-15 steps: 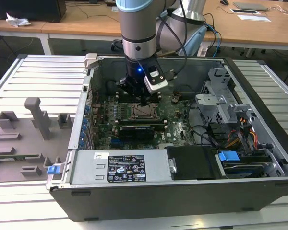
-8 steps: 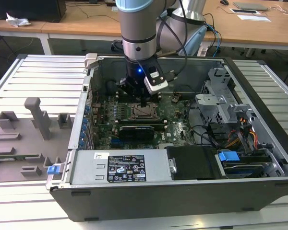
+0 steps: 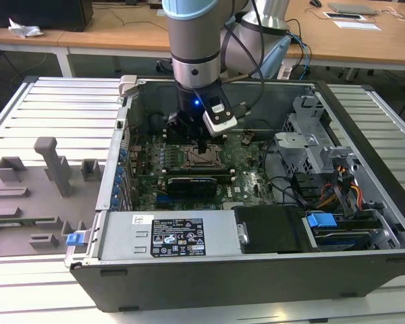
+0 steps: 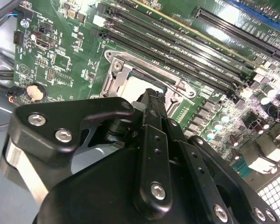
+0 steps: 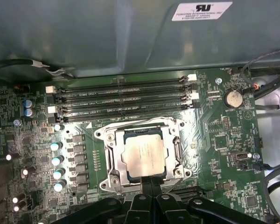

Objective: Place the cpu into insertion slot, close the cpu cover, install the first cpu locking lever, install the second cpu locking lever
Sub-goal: 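Install the second cpu locking lever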

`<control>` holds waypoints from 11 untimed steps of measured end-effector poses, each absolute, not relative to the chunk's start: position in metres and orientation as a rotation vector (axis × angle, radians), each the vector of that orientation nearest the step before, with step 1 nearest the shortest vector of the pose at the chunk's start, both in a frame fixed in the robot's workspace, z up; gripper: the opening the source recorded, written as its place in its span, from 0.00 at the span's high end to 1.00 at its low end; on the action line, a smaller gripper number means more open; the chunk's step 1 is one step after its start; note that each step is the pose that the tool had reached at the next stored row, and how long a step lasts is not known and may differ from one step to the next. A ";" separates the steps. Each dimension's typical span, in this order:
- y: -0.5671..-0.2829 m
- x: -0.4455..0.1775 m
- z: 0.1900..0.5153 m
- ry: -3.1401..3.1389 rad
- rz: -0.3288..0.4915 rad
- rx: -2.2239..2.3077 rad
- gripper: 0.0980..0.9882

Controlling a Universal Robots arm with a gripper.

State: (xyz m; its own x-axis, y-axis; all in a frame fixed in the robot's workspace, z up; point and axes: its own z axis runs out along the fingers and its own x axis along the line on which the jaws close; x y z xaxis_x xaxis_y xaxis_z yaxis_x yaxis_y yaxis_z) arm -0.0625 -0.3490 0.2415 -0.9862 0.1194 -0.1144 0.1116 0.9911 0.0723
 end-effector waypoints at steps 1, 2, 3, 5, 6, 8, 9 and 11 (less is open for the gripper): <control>-0.350 -0.062 0.241 3.016 0.099 0.176 0.99; -0.351 -0.062 0.241 3.016 0.099 0.176 0.99; -0.351 -0.062 0.241 3.016 0.099 0.176 0.99; -0.353 -0.062 0.241 3.016 0.099 0.176 0.99; -0.354 -0.063 0.241 3.016 0.099 0.176 0.99; -0.357 -0.063 0.241 3.016 0.100 0.176 0.99; -0.359 -0.062 0.241 3.016 0.099 0.176 0.99; -0.360 -0.063 0.241 3.016 0.099 0.176 0.99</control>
